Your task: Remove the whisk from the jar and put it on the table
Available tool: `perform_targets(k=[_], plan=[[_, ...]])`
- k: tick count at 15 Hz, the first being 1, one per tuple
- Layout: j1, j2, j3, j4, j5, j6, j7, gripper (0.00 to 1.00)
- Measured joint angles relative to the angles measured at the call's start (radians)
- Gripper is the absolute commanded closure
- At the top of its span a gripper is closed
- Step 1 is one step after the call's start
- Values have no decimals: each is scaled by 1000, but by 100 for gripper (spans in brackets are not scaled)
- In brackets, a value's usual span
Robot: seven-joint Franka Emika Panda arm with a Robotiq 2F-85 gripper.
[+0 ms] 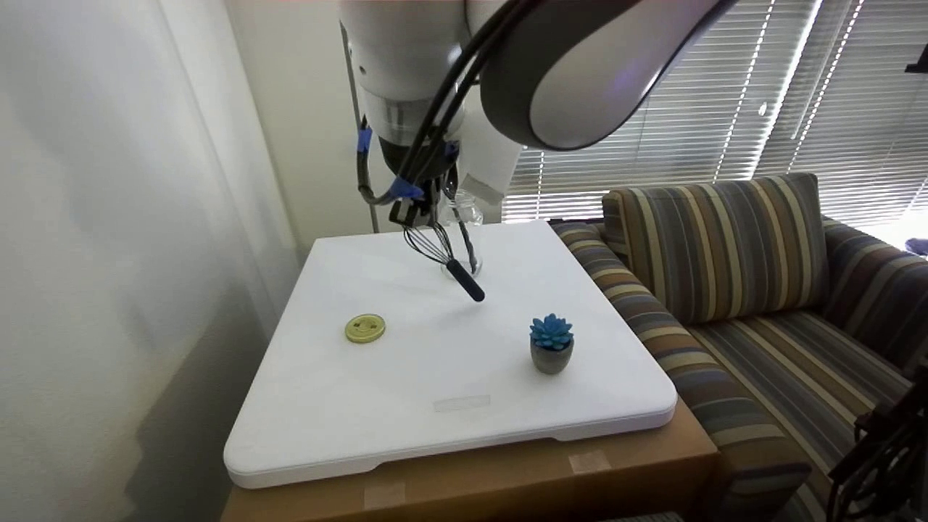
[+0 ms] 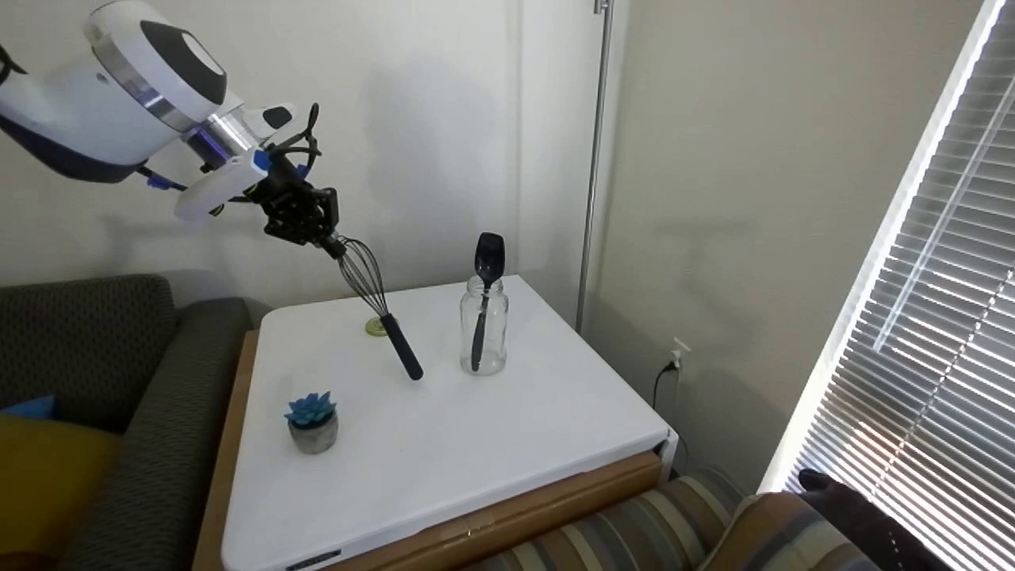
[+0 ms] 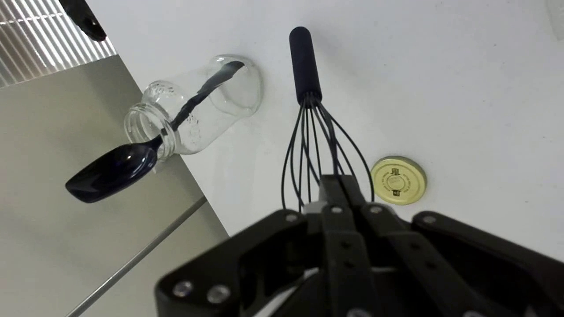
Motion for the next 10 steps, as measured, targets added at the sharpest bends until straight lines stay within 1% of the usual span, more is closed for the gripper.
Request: perform_targets(k=[6, 8, 10], plan=[[4, 3, 18, -34, 18, -6, 1, 99], [-3, 6, 32, -49, 68, -5, -14, 99], [-16, 18, 50, -61, 150, -4, -54, 99]])
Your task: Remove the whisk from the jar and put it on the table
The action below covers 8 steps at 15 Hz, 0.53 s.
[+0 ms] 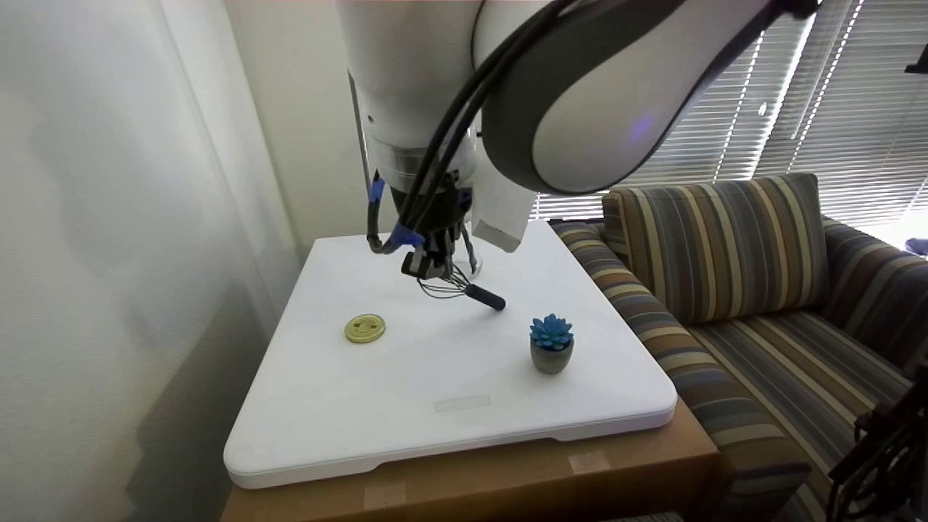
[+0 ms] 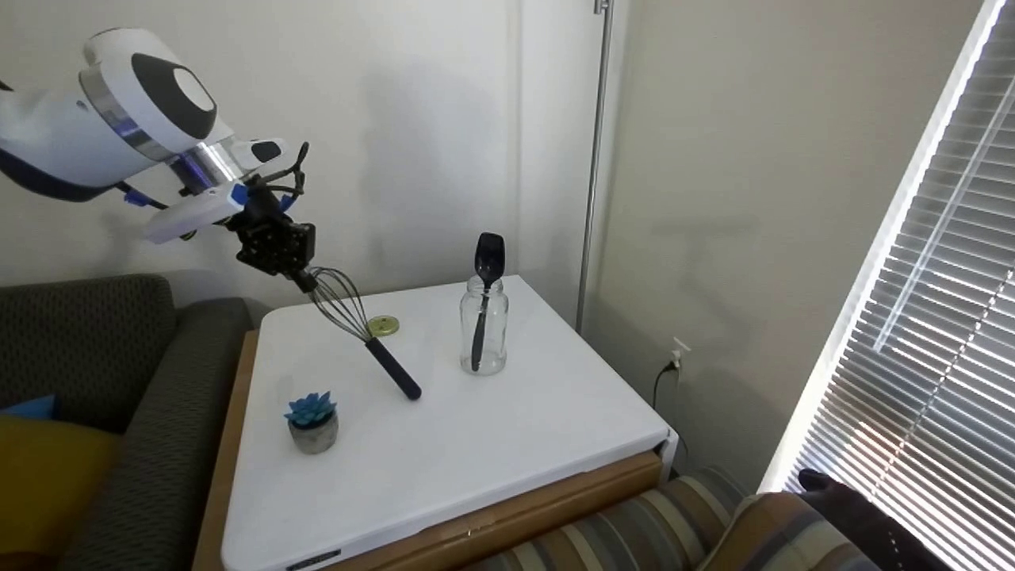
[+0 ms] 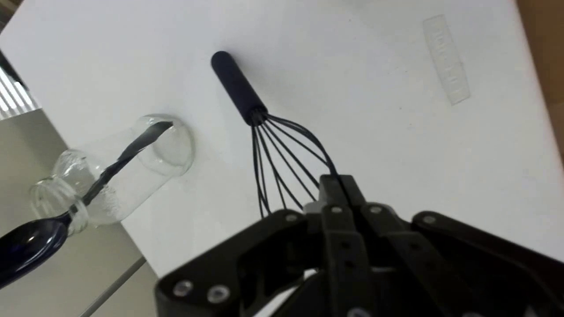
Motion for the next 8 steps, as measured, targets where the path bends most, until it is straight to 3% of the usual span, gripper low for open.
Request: perform_targets(k=[8], plan=[[-146, 92, 134, 4, 499, 17, -410, 99]])
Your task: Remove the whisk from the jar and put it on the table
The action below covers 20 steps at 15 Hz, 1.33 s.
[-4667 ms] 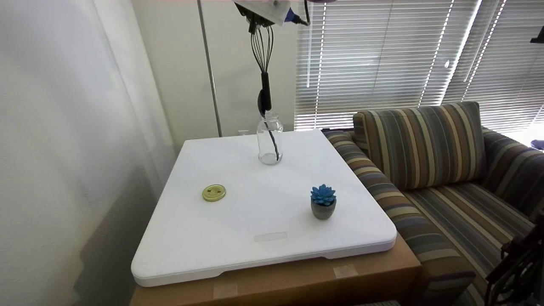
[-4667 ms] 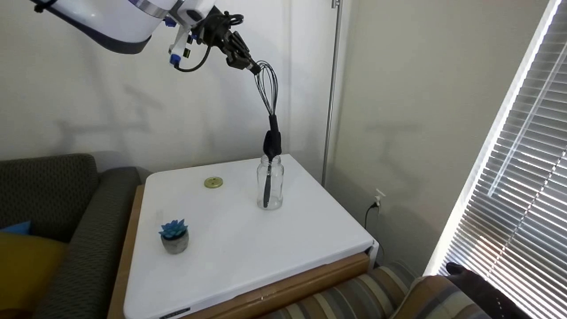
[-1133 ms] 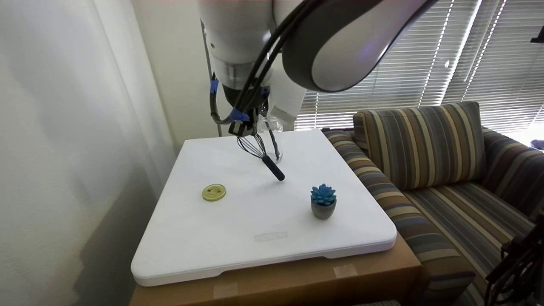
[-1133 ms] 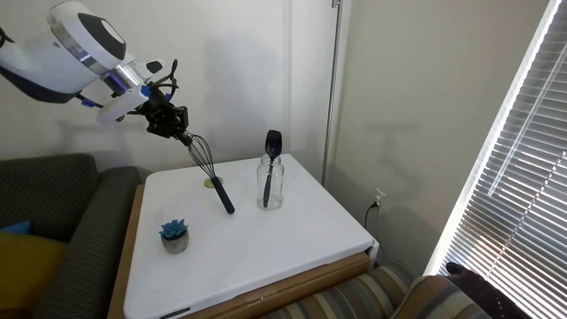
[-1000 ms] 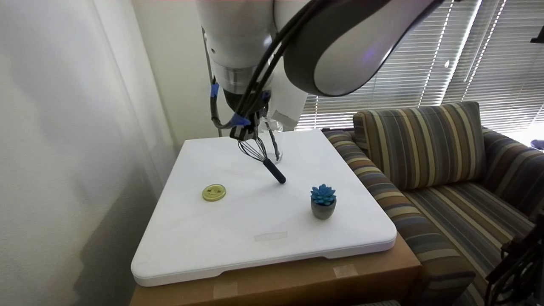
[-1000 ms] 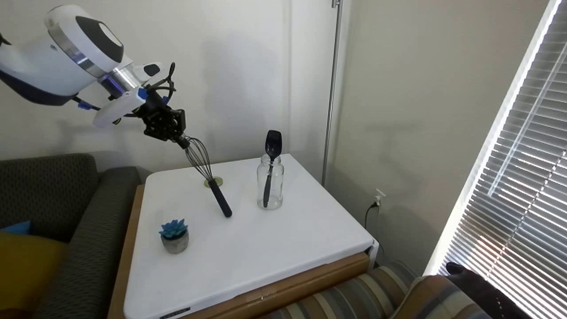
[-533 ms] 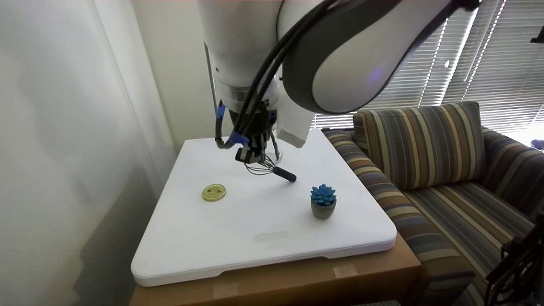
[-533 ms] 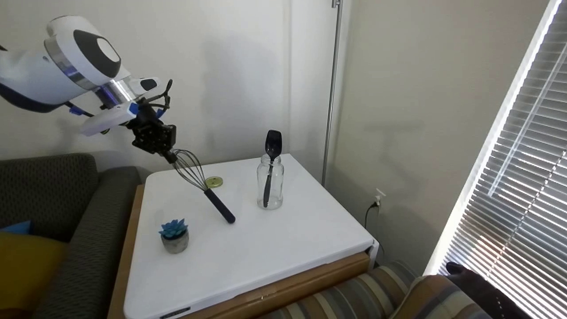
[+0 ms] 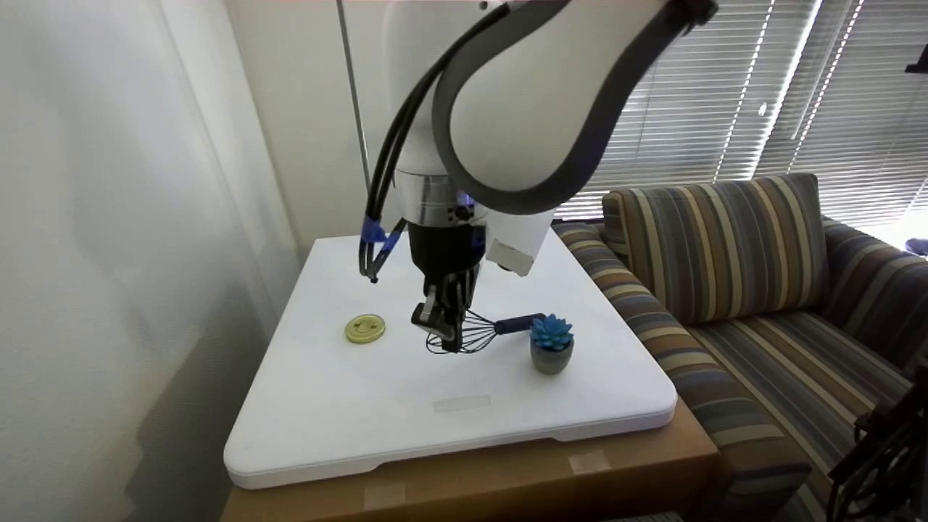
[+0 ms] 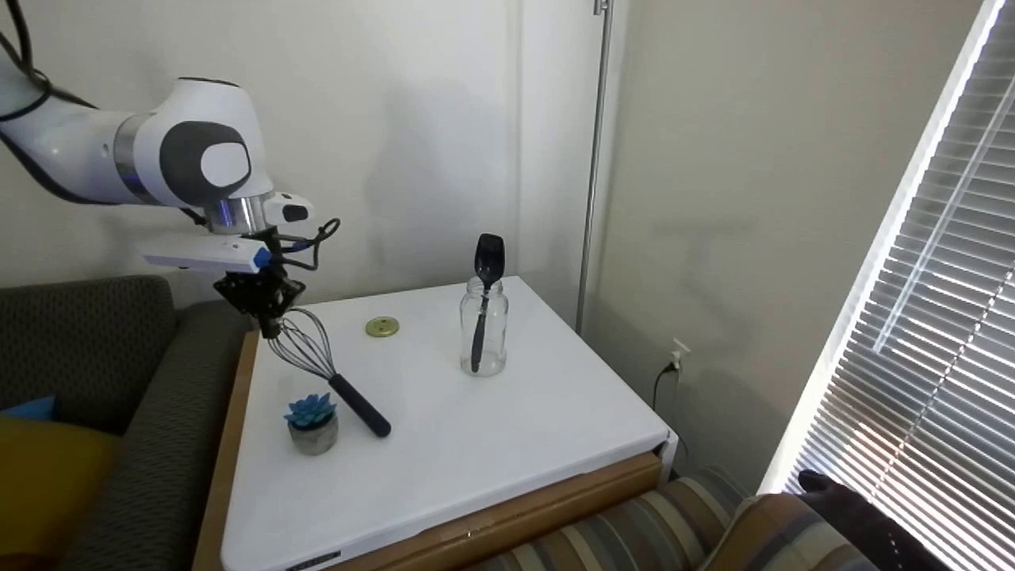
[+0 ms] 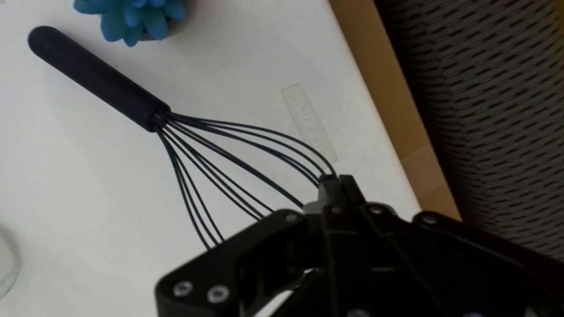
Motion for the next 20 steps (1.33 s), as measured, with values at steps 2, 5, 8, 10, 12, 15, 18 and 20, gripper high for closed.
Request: perform_targets(k=[2, 5, 8, 10, 12, 15, 18, 20], plan=[[-34, 15, 29, 9, 86, -9, -78, 99], [-56, 37, 49, 34, 135, -59, -156, 99], [-37, 57, 39, 56, 112, -74, -164, 99], [-32, 73, 38, 69, 111, -71, -168, 99], [-31, 90, 35, 85, 111, -51, -164, 99], [2, 109, -18, 100, 94, 38, -74, 99], [78, 125, -104, 100, 36, 107, 61, 99], [124, 135, -147, 100, 7, 117, 133, 99]])
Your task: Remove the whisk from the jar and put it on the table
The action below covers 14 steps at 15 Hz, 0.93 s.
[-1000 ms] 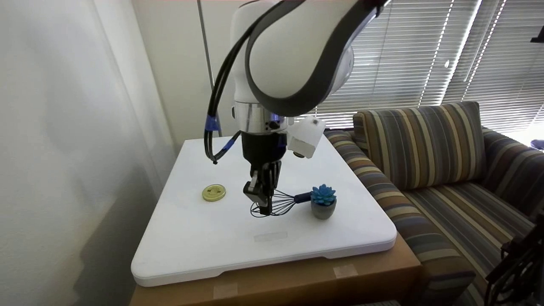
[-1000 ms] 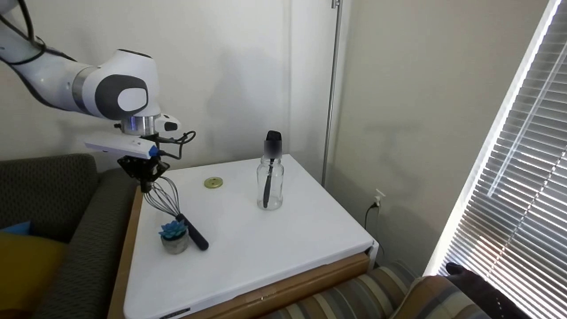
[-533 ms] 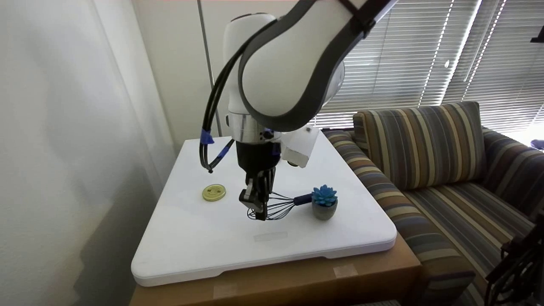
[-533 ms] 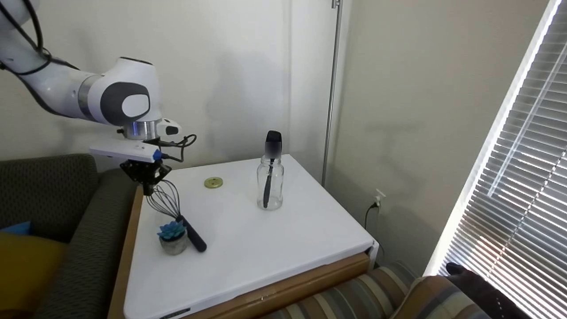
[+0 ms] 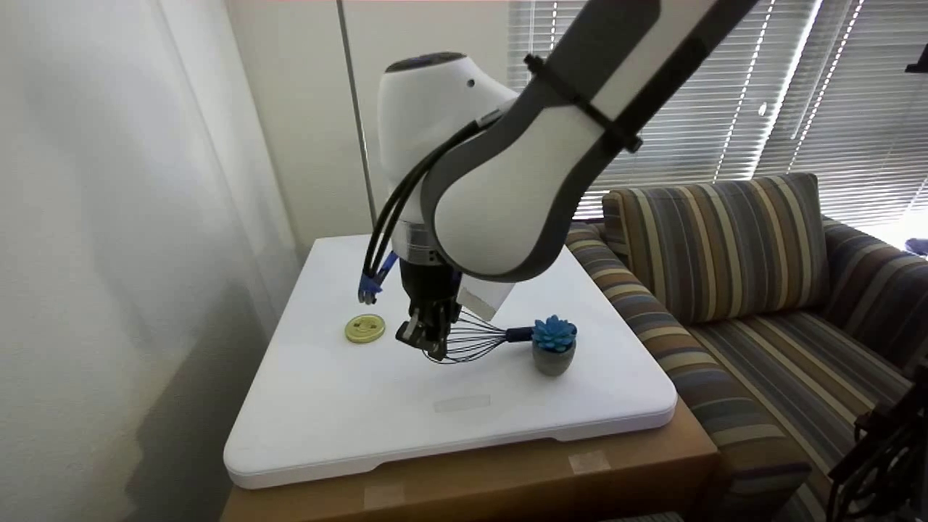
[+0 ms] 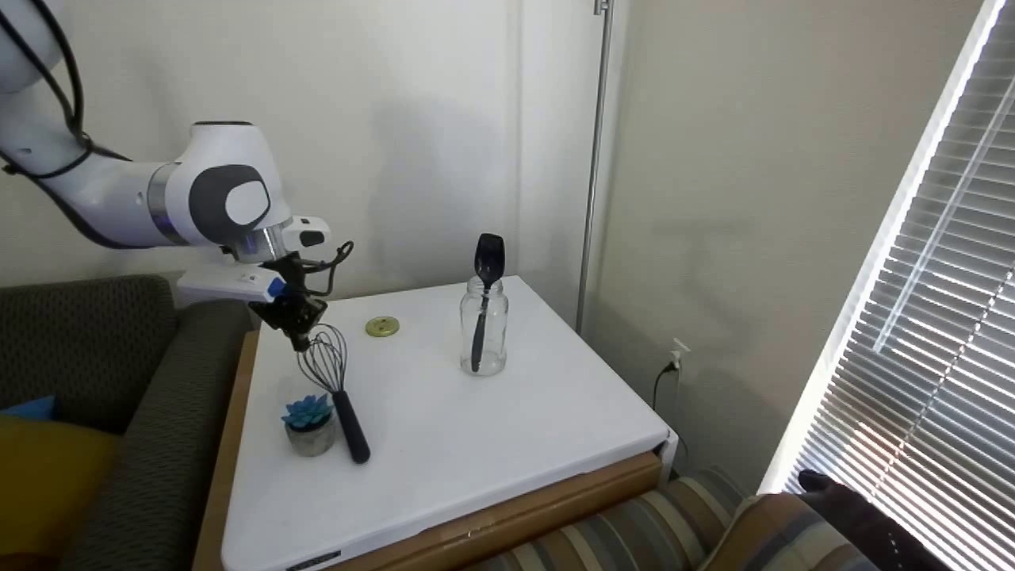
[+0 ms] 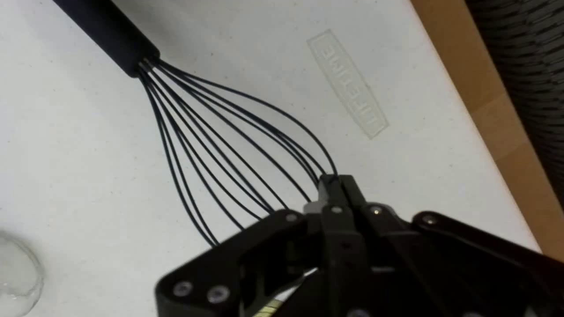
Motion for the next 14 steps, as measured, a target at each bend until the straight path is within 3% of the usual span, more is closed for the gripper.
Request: perform_targets(k=[8, 9, 11, 14], plan=[[60, 25, -37, -1, -45, 1, 59, 99], [63, 27, -39, -1, -48, 1, 60, 72], [73, 31, -43, -3, -52, 1, 65, 66], [86, 44, -45, -7, -53, 6, 84, 43]])
